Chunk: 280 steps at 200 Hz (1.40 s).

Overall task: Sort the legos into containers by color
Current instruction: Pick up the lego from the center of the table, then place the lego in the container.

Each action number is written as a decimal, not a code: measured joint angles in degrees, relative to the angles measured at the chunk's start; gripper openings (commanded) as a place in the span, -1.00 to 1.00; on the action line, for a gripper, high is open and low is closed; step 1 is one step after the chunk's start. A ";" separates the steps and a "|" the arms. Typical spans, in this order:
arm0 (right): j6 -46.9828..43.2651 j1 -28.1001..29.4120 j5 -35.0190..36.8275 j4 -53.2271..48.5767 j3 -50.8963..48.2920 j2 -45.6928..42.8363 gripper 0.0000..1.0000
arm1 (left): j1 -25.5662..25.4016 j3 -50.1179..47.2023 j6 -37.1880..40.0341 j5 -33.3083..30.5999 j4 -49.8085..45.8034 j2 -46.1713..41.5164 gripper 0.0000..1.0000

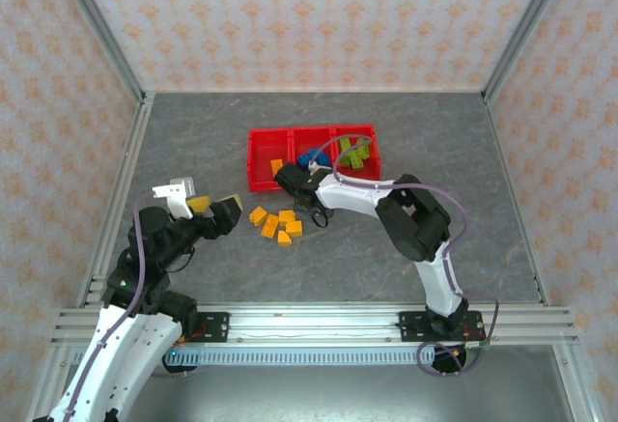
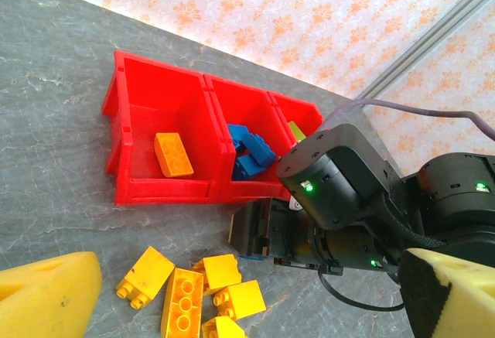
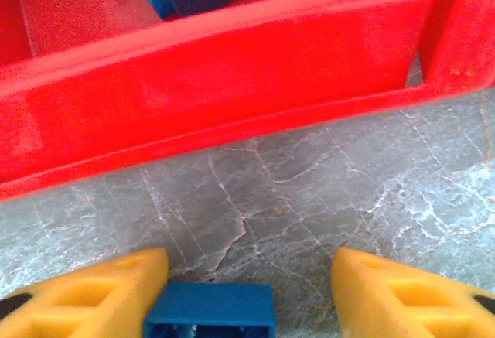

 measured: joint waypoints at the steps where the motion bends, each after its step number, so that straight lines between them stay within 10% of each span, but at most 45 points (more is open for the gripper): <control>1: 0.00 0.00 0.04 0.04 -0.02 0.00 0.05 | 0.00 0.00 0.00 0.00 0.00 0.00 0.99; 77: -1.29 0.02 0.57 -0.79 -0.48 -0.68 -0.59 | 0.00 0.00 0.00 0.00 0.00 0.00 0.99; 207: -18.16 -4.39 6.16 0.81 22.18 -3.76 -0.63 | 0.00 0.00 0.00 0.00 0.00 0.00 0.99; 249: -22.77 -9.22 4.00 1.11 28.02 5.73 -0.34 | 0.00 0.00 0.00 0.00 0.00 0.00 0.99; 280: -24.96 -9.90 2.34 1.46 28.33 8.96 0.29 | 0.00 0.00 0.00 -0.02 0.00 0.00 0.99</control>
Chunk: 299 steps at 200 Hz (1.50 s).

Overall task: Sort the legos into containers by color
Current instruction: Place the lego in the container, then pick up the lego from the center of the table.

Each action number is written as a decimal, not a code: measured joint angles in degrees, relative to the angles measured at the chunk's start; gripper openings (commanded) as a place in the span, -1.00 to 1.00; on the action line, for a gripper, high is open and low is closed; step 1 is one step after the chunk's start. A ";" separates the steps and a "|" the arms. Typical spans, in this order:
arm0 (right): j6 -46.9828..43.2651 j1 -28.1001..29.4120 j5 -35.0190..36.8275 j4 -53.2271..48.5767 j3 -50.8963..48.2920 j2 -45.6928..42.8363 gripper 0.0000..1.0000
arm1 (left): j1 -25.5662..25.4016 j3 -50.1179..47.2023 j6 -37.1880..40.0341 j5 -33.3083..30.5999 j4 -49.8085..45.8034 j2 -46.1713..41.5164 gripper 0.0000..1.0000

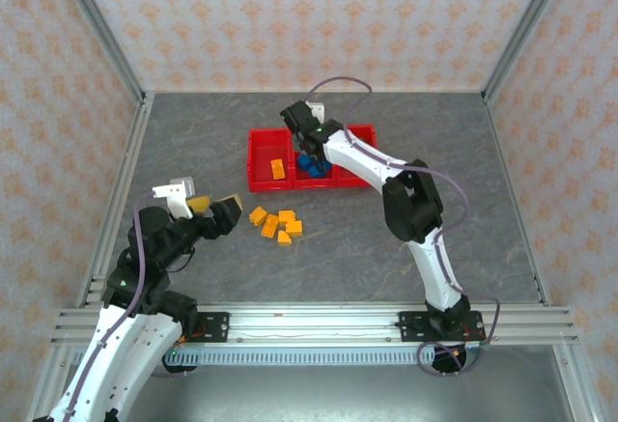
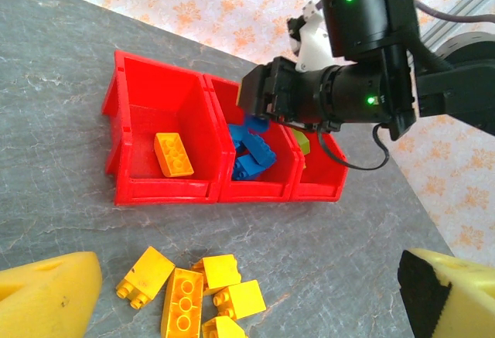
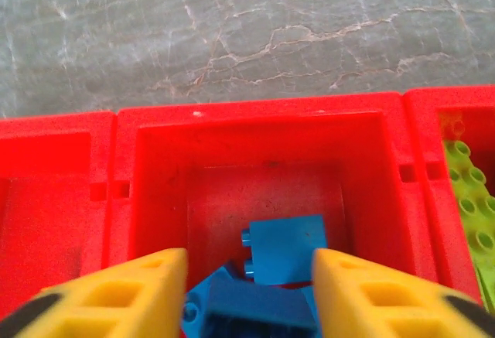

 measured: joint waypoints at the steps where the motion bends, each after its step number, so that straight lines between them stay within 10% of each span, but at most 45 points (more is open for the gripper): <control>1: -0.28 0.00 0.00 0.00 0.02 0.04 0.32 | 0.00 0.00 0.00 0.00 0.00 0.00 0.99; 35: -0.98 0.02 0.20 0.39 0.98 0.76 1.00 | 0.00 0.00 0.00 -0.02 -0.02 0.28 0.99; 96: -1.77 0.02 1.75 2.95 -11.50 -9.35 1.00 | 0.00 0.00 -0.22 -0.74 -0.02 2.69 0.99; 184: -9.01 -9.07 2.25 19.87 -65.05 -71.06 1.00 | -2.60 3.74 -1.49 -7.02 -4.28 22.43 0.98; 242: -7.13 -9.09 -4.04 16.61 -68.13 -74.88 1.00 | -14.14 7.96 -7.32 -16.63 -8.52 39.34 0.98; 299: -2.56 -9.09 -7.10 12.33 -74.05 -83.82 1.00 | -14.69 7.52 -22.91 -23.87 -7.04 43.28 0.98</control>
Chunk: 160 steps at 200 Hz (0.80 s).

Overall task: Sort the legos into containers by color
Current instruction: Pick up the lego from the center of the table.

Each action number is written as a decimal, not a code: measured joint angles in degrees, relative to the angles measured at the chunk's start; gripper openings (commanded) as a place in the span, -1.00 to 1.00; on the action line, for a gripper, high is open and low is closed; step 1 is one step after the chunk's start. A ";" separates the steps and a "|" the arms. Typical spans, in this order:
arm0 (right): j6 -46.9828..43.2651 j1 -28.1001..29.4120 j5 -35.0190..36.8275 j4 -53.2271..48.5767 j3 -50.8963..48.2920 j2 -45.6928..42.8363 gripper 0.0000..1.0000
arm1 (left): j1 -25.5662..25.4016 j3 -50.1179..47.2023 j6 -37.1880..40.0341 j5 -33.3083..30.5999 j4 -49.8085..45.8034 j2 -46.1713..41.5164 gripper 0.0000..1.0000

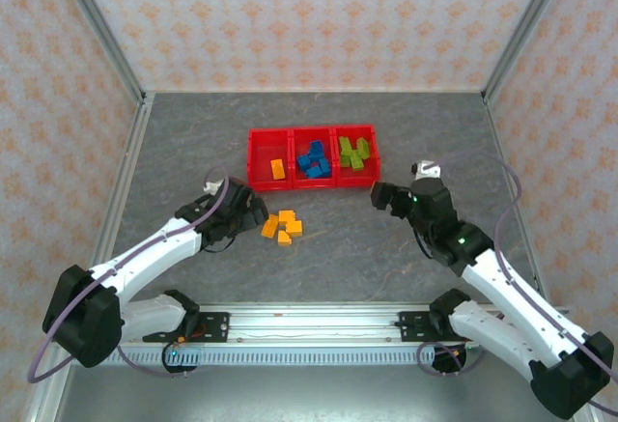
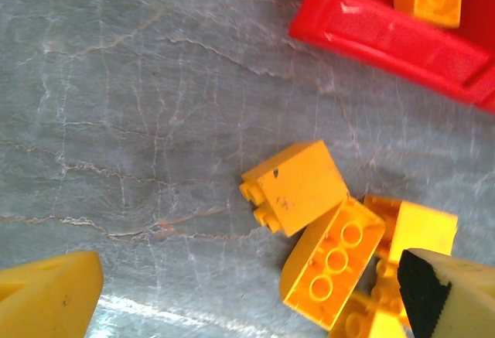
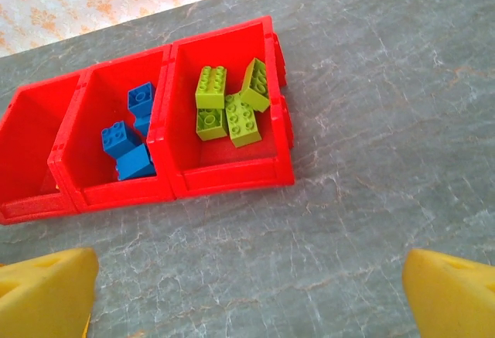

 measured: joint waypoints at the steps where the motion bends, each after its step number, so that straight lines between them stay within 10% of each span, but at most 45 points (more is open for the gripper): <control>1: 0.15 0.00 -0.02 -0.15 -0.13 -0.24 1.00 | 0.02 0.00 -0.42 -0.22 0.13 0.00 0.98; 160: 2.29 0.00 0.81 -1.60 -1.95 -3.08 1.00 | -7.17 11.80 -23.56 -14.27 -2.64 19.10 0.98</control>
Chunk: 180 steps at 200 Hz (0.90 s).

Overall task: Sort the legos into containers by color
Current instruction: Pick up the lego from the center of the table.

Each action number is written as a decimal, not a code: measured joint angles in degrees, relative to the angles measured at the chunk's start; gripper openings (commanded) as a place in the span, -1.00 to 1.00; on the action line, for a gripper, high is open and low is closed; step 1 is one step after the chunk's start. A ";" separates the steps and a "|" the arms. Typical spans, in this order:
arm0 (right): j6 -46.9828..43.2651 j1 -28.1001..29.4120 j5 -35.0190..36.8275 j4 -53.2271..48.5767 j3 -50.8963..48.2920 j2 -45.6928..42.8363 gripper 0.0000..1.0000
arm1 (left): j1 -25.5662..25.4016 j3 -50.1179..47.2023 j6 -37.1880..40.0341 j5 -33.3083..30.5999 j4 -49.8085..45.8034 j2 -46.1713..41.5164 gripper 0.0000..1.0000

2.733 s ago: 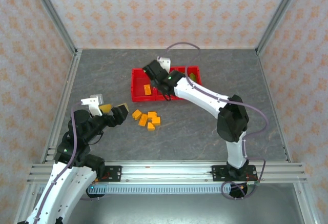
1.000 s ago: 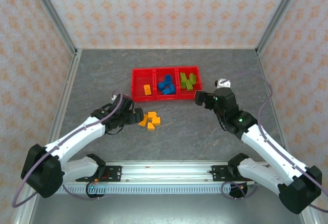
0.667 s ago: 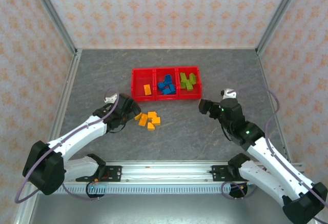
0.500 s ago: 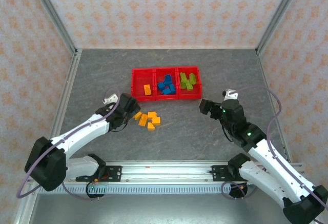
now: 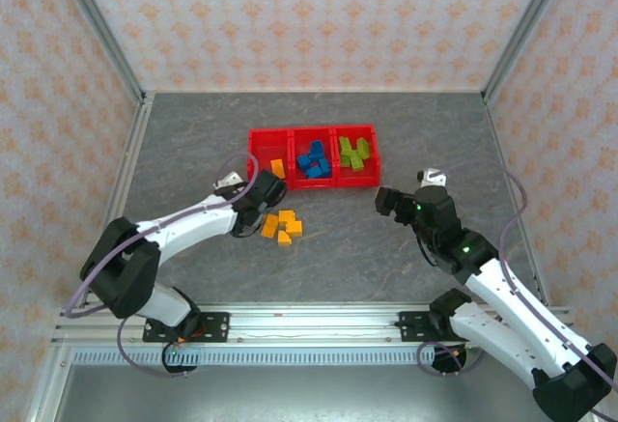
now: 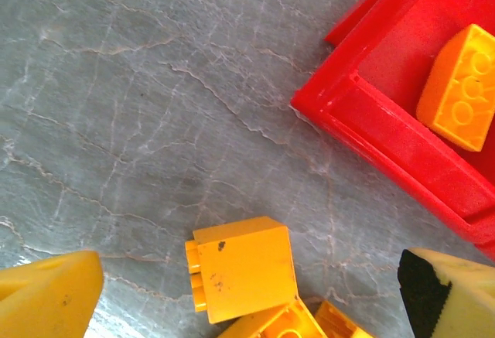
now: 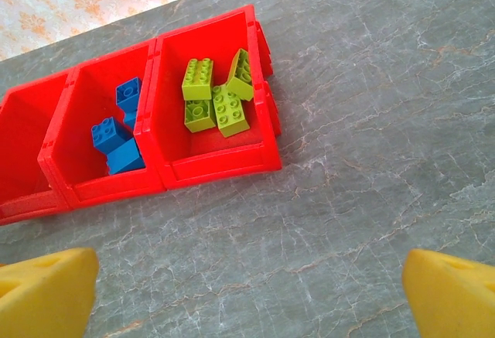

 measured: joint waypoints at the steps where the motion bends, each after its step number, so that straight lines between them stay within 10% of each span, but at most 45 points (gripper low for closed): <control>1: 0.00 0.00 0.00 0.00 0.00 -0.02 1.00 | -0.02 0.13 -0.04 -0.11 -0.11 0.13 0.98; 180: 0.00 0.00 0.22 0.00 0.00 -2.14 1.00 | -2.62 -3.41 1.20 -1.81 5.40 10.49 0.03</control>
